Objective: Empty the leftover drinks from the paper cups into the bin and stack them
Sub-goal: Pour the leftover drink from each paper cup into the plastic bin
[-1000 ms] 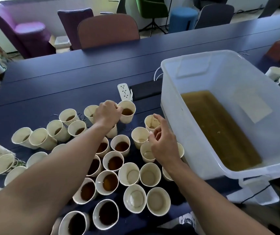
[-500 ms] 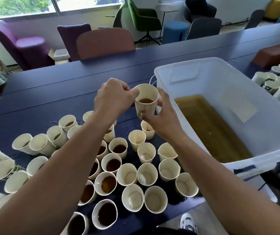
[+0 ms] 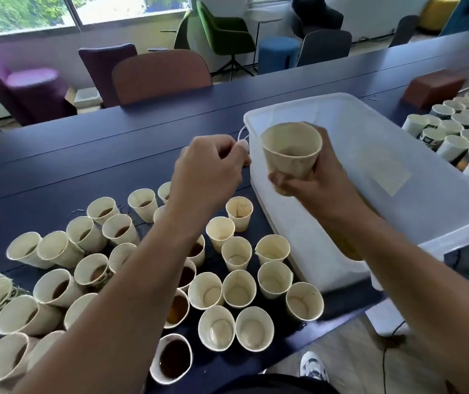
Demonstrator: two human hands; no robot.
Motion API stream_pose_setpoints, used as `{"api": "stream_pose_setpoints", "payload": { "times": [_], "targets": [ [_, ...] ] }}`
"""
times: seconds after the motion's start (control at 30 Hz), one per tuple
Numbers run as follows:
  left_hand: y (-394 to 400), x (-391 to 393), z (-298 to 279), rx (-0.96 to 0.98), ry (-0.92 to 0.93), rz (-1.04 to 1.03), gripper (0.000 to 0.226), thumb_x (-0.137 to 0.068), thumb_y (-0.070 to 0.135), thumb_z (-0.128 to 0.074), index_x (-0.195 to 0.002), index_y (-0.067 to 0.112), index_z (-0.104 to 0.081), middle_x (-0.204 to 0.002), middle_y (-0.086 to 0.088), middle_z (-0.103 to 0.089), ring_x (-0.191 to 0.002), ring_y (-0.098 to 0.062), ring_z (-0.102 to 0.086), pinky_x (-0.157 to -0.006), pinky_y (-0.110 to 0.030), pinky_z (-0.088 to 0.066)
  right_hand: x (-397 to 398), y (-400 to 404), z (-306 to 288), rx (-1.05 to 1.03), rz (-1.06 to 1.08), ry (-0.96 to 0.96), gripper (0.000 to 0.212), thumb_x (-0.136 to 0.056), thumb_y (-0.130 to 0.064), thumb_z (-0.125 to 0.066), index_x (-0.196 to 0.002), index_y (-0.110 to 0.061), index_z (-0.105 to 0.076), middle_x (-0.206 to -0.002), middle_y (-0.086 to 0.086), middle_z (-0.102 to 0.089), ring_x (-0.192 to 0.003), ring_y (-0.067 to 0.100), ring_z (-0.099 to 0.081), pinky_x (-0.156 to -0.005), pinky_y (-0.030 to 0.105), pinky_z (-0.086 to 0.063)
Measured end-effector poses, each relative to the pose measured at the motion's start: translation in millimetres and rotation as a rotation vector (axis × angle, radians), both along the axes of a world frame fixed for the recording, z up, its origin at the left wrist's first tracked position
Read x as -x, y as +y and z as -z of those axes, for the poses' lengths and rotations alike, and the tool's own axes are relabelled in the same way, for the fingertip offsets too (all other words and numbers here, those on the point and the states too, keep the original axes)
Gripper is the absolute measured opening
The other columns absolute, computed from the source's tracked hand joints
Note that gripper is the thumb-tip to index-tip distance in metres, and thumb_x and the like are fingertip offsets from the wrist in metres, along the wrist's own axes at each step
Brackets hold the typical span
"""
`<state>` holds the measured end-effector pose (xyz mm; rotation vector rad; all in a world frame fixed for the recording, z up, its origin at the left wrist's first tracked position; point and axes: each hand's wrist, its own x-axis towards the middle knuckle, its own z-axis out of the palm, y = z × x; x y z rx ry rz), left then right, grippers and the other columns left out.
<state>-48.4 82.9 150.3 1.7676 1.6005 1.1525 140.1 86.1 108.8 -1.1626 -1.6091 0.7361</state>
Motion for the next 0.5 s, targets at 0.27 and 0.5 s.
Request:
{"api": "stream_pose_setpoints", "payload": {
  "times": [0.27,0.5],
  "targets": [
    [-19.4,-34.4,24.5,0.095,0.144,0.150,0.005,-0.092,0.035,-0.064,-0.089,0.036,-0.067,-0.079,0.018,-0.067,-0.081,-0.003,-0.062,-0.072,-0.027,-0.049,-72.1,20.2,-1.9,0.098,0.128,-0.421,0.076,-0.087,-0.024,-0.076,-0.142,-0.023,-0.024,-0.124,-0.008,-0.039,-0.112,0.015,-0.047,-0.072,0.014,-0.045],
    [-28.5,-60.7,47.5,0.131,0.231,0.252,0.037,-0.093,0.042,-0.064,-0.128,0.031,-0.063,-0.128,0.014,-0.062,-0.098,-0.016,-0.065,-0.095,-0.043,-0.052,-108.4,35.1,19.2,0.275,0.220,-0.537,0.079,-0.086,-0.033,-0.075,-0.139,-0.034,-0.017,-0.127,-0.002,-0.041,-0.117,0.029,-0.051,-0.093,0.052,-0.054]
  ]
}}
